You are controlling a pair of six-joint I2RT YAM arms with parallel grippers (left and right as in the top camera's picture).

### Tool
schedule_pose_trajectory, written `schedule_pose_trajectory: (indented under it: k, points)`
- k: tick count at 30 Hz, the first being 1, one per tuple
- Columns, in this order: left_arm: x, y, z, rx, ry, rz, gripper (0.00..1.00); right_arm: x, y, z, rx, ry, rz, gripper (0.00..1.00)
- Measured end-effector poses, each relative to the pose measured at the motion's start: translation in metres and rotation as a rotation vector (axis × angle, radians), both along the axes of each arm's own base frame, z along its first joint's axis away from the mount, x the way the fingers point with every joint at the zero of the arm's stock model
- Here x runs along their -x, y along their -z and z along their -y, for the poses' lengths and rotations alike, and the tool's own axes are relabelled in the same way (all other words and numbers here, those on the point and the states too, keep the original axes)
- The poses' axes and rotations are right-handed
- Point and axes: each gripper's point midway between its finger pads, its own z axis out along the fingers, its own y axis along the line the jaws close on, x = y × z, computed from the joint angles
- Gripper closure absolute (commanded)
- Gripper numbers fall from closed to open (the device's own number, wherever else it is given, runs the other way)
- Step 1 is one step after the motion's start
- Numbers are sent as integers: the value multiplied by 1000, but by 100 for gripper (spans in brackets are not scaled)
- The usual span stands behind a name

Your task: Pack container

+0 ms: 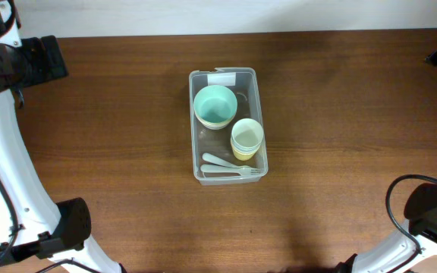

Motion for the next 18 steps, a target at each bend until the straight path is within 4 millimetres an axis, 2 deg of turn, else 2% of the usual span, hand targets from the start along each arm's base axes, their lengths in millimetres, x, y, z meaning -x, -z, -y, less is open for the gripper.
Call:
schedule_pose_trajectory:
  k: [4, 9, 12, 14, 16, 17, 18]
  points:
    - [0, 0, 0, 0, 0, 0, 0, -9, -1, -22, 1, -53, 1, 1]
    - [0, 0, 0, 0, 0, -1, 0, -21, -20, -92, 20, -214, 43, 1]
    - [0, 0, 0, 0, 0, -1, 0, -14, -50, -142, 69, -337, 116, 1]
    - [0, 0, 0, 0, 1, -2, 0, -9, -80, -167, 165, -401, 210, 1]
    - [0, 0, 0, 0, 0, -2, 0, -11, -101, -174, 236, -415, 286, 1]
    - [1, 0, 0, 1, 0, -2, 0, -17, -128, -179, 323, -431, 388, 1]
    - [0, 0, 0, 1, 0, -2, 0, -20, -139, -184, 373, -461, 433, 1]
